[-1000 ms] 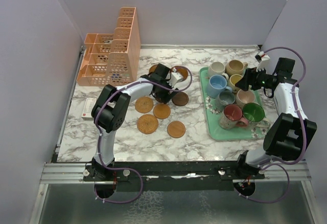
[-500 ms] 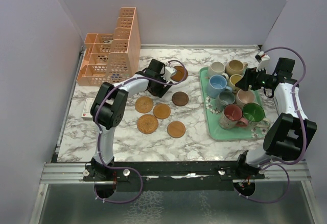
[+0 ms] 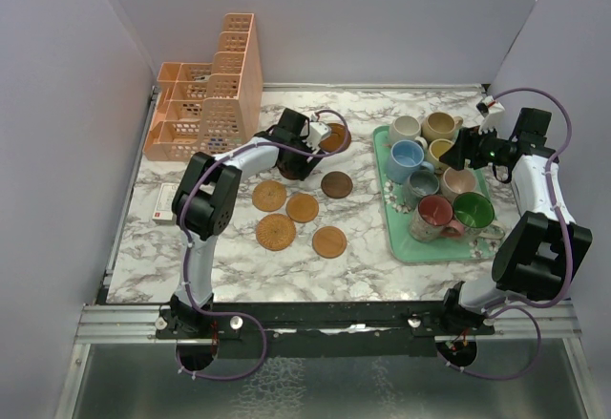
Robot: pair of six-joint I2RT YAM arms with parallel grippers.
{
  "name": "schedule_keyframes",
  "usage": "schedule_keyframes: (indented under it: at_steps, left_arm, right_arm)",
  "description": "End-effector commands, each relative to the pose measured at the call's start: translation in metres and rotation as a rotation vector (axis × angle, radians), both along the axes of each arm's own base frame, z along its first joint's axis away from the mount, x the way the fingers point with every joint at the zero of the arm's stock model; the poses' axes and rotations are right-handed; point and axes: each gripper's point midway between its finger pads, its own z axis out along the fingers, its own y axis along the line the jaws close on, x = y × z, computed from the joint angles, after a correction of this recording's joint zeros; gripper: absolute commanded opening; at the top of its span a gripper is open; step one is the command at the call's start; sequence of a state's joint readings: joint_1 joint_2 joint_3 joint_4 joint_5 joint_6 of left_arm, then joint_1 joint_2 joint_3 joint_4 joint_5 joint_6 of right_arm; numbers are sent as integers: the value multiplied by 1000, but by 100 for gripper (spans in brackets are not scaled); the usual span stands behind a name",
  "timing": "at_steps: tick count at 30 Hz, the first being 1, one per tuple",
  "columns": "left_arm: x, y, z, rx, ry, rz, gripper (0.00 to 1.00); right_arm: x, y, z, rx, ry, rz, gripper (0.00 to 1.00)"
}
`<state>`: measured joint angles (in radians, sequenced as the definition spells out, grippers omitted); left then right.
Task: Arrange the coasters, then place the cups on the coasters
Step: Move the coaster to the center of the board.
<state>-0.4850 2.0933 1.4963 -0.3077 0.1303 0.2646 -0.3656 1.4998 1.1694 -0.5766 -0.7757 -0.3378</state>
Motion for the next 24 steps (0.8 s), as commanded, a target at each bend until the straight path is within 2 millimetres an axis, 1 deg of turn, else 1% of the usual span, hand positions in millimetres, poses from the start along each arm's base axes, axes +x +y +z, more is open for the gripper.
schedule_keyframes:
  at_steps: [1, 6, 10, 24]
  left_arm:
    - [-16, -6, -22, -19, 94, -34, 74]
    - [-8, -12, -19, -35, 86, -39, 73]
    - [-5, -15, -21, -40, 92, -38, 73]
    - [-8, -21, -20, -76, 118, -39, 72]
  right_arm:
    - [2, 3, 6, 2, -19, 22, 65]
    - [2, 3, 7, 2, -20, 24, 65]
    - [2, 3, 7, 2, -20, 24, 65]
    - [2, 3, 6, 3, -16, 25, 65]
